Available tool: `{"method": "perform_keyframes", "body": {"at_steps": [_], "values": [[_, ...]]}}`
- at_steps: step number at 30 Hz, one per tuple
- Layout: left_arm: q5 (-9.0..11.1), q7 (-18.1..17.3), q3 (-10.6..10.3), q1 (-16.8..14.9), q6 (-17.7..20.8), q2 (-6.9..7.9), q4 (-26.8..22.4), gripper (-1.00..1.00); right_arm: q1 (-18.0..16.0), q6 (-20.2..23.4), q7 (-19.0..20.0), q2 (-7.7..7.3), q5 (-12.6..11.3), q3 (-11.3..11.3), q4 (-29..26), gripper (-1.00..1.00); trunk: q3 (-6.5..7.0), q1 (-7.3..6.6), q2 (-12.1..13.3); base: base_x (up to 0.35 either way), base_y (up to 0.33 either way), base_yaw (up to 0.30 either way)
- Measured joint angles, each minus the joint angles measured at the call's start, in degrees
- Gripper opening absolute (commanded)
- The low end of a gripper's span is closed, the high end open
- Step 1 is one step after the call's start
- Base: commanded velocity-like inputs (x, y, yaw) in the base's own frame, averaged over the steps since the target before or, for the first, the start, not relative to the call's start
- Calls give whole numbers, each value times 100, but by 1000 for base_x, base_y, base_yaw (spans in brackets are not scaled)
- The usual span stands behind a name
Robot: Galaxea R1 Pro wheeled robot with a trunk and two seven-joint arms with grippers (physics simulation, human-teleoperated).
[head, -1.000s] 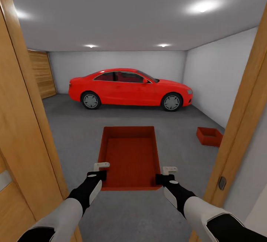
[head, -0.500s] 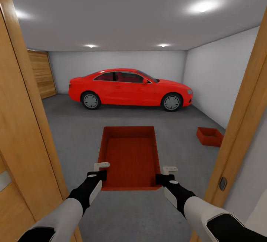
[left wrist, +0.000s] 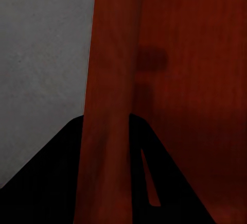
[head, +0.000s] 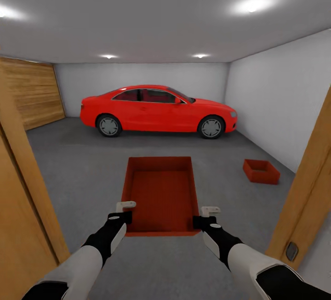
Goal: Move the two storage containers from the living room to the garage. In the garage, place one container on the floor and stack the other container on top of it (either order is fine).
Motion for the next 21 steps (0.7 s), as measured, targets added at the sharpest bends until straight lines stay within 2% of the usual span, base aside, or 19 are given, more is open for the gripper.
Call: {"method": "perform_keyframes", "body": {"at_steps": [6, 11, 21], "values": [[2, 21, -8, 0, 1, -12, -3, -100, 0, -1, 18, -12, 0, -4, 1, -100, 0, 1, 1, 12, 0, -177], [-3, -3, 1, 1, 1, 2, -5, -100, -1, -5, -1, 2, -2, 0, 2, -100, 0, 0, 0, 40, 1, -29], [-3, -3, 0, 1, 2, 3, -5, -100, 0, -6, -1, 3, -5, 2, 3, -100, 0, 0, 1, 170, 54, -2]]}}
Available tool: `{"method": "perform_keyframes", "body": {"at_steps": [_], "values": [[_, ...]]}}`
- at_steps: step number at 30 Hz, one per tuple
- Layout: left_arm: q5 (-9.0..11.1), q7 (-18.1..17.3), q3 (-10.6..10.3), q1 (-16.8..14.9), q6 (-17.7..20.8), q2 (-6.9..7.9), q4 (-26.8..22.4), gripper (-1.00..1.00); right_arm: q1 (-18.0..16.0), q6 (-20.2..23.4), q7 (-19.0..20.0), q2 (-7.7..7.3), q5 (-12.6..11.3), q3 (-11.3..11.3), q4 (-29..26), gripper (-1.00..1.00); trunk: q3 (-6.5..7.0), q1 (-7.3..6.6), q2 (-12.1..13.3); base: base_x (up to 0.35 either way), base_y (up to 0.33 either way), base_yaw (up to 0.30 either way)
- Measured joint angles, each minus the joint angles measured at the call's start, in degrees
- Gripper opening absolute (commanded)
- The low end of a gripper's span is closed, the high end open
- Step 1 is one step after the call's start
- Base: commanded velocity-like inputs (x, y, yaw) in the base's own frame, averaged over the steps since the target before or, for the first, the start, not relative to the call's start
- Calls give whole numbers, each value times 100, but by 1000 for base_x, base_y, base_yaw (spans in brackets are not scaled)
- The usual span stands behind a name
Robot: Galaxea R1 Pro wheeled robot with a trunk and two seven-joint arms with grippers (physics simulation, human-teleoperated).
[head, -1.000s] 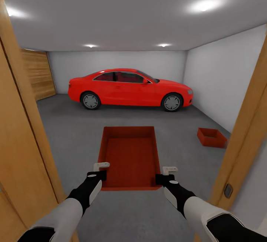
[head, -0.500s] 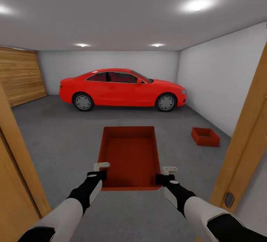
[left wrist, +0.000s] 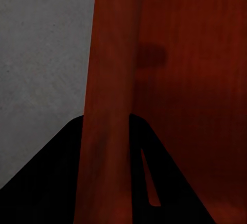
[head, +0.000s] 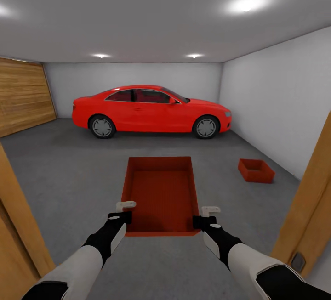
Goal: Move the two storage containers from the living room to the garage. In the garage, place one container on the floor and stack the other container on top of it (either order is fine).
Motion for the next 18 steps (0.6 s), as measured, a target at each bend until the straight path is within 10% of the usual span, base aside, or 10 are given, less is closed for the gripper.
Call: {"method": "perform_keyframes", "body": {"at_steps": [18], "values": [[-32, -32, 39, -1, -1, 9, 17, -100, 1, 0, -23, 13, -19, 22, 8, -100, 0, -2, -1, 189, 1, 0]]}}
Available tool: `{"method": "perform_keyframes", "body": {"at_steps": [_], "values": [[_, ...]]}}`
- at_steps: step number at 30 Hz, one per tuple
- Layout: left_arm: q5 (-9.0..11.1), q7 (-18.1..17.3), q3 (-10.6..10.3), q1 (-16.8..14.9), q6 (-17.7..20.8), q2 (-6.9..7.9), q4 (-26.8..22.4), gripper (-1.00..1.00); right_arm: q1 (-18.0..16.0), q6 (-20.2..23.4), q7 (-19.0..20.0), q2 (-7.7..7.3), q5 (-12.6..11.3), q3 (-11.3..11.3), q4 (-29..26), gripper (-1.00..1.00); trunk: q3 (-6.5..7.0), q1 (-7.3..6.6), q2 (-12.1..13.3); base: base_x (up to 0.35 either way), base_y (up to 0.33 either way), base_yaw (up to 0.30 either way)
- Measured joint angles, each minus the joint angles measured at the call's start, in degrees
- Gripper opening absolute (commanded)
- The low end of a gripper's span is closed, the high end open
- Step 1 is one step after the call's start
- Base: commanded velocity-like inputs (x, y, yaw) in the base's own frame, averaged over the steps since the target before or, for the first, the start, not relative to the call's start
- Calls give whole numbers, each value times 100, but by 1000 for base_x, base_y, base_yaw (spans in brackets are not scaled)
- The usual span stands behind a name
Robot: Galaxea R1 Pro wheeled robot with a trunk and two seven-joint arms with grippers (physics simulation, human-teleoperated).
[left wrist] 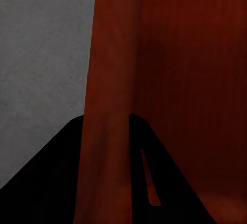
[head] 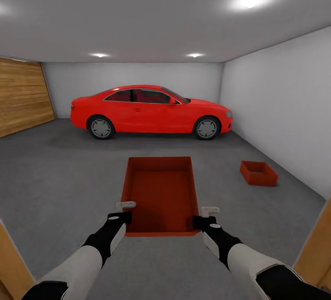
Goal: Move the two storage containers from the living room to the garage. In the garage, place one container on the floor and stack the other container on top of it (either order is fine).
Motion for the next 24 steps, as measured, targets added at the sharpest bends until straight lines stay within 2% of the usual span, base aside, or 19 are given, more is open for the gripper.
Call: {"method": "perform_keyframes", "body": {"at_steps": [24], "values": [[-13, -8, 8, -1, -1, 1, 5, -100, 1, -3, -4, 2, -7, 6, 4, -100, 0, 0, 0, 322, 0, 0]]}}
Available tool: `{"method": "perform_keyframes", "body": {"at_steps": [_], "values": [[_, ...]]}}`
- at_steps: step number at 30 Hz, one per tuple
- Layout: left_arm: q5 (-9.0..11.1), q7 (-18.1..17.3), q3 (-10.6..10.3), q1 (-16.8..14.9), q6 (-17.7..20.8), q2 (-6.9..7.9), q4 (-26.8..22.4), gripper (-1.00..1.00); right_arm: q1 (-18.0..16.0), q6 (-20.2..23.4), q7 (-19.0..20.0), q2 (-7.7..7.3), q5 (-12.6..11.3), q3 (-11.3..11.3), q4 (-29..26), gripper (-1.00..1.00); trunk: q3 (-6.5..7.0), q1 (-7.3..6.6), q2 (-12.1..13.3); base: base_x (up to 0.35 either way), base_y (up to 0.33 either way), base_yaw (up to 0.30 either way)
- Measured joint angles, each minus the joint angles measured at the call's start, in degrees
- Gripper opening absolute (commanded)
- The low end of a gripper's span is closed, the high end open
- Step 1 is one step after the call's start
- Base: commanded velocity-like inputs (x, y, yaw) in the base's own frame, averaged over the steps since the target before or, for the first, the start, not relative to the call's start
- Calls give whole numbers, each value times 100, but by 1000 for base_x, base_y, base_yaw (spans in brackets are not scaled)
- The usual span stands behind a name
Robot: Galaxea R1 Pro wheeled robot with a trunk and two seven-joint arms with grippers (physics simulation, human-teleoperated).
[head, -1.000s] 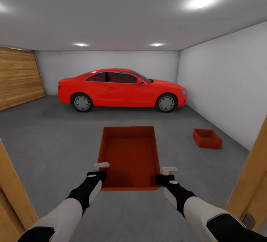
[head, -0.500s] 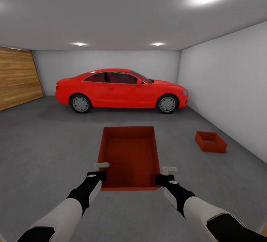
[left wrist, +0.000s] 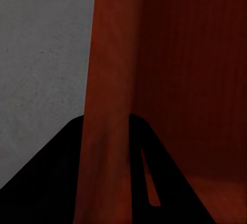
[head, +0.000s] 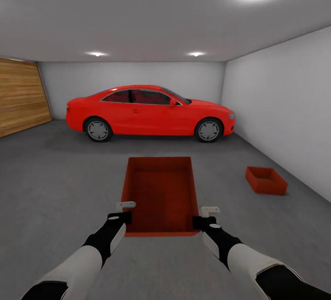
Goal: Move the two storage containers from the living room to the garage. In the garage, place one container on the floor and stack the other container on top of it (either order is fine).
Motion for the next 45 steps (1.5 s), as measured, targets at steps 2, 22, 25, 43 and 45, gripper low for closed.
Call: {"method": "perform_keyframes", "body": {"at_steps": [2, 22, 25, 43, 45], "values": [[-1, 0, 0, 0, 0, 0, 0, -100, 0, -1, 0, 0, 0, 0, 0, -100, 0, 0, 0, 322, 0, 0], [-6, -4, 5, 0, 0, 0, 7, -100, 0, 3, -1, 0, -4, 5, 2, -100, 0, 0, 0, 322, 0, 0], [-11, -5, 7, -1, 6, 0, 5, -100, 1, 3, -2, 1, -9, 6, 4, -100, 0, 0, 0, 322, 0, 0], [-19, -8, 9, -1, 9, 0, 9, -100, 1, -1, -4, 1, -23, 16, 8, -100, 0, 0, 0, 322, 0, 0], [-17, -7, 8, -1, 9, 0, 9, -100, 1, 1, -4, 1, -22, 15, 8, -100, 0, 0, 0, 322, 0, 0]]}}
